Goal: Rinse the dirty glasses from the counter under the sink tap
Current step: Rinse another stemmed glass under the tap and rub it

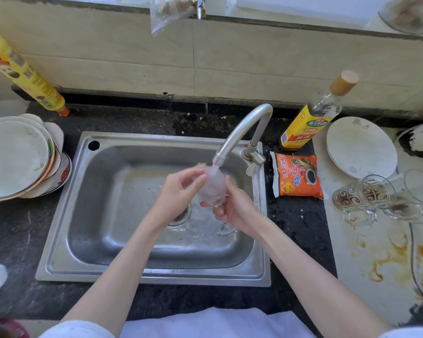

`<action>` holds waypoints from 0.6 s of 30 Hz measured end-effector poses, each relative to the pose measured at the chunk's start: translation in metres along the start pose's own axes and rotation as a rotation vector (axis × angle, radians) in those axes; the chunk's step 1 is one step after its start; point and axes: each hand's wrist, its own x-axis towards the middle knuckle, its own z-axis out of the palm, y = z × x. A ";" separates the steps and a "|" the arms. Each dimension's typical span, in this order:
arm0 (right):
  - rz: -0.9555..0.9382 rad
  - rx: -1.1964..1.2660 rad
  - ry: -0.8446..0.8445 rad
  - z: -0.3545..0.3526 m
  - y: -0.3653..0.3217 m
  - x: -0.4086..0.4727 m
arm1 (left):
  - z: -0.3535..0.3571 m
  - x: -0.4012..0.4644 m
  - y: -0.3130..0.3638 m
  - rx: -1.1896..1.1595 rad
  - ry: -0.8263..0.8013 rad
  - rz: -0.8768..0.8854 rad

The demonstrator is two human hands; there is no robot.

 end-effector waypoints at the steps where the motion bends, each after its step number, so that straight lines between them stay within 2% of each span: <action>1: 0.038 0.018 -0.033 -0.004 -0.001 -0.001 | -0.002 -0.001 0.000 -0.015 -0.010 -0.024; 5: 0.150 0.057 -0.204 -0.012 -0.007 -0.005 | -0.012 -0.002 0.004 0.098 -0.173 -0.008; 8: 0.122 0.028 -0.257 -0.006 -0.009 -0.003 | -0.013 0.003 0.005 0.080 -0.135 -0.007; 10: 0.031 -0.149 -0.189 -0.002 -0.009 -0.001 | -0.012 0.007 0.006 0.008 -0.090 -0.060; 13: -0.093 -0.528 -0.016 0.000 -0.013 -0.003 | -0.012 0.013 0.005 0.027 -0.020 -0.080; 16: -0.198 -0.703 0.027 -0.002 -0.019 -0.009 | -0.012 0.018 0.009 0.028 0.034 -0.092; 18: -0.236 -0.714 0.050 -0.001 -0.020 -0.012 | -0.012 0.022 0.013 0.025 0.100 -0.103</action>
